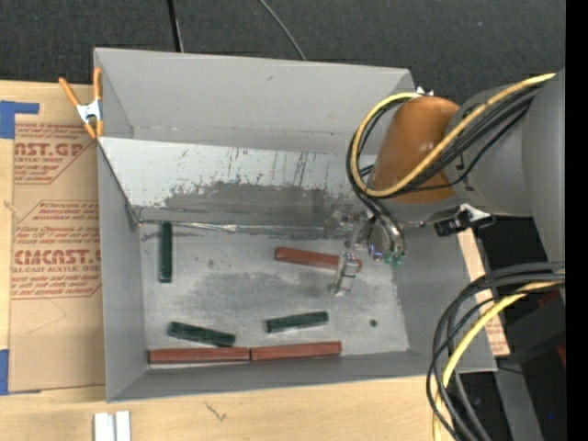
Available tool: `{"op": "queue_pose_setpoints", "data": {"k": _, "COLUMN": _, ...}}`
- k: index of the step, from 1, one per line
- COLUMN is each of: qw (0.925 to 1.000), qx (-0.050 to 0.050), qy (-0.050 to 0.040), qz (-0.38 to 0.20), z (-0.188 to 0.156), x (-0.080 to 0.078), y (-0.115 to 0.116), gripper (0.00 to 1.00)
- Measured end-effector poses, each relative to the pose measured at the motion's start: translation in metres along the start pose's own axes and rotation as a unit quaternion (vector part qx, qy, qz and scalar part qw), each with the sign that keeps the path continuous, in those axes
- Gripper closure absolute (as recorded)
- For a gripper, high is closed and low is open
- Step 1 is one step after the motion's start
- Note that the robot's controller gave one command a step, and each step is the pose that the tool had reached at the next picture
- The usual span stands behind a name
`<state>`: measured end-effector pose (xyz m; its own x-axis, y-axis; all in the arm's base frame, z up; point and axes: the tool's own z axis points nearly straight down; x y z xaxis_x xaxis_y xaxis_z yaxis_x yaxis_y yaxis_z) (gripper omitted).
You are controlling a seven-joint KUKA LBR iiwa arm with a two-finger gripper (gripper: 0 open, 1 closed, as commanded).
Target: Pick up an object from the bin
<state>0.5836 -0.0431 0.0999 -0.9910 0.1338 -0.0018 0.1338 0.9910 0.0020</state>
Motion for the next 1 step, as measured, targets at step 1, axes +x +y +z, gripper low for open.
{"op": "queue_pose_setpoints", "data": {"k": 1, "qw": 0.9996, "qx": 0.0, "qy": 0.0001, "qz": 0.028, "z": 0.0221, "x": 0.0105, "y": -0.0012, "gripper": 0.0}}
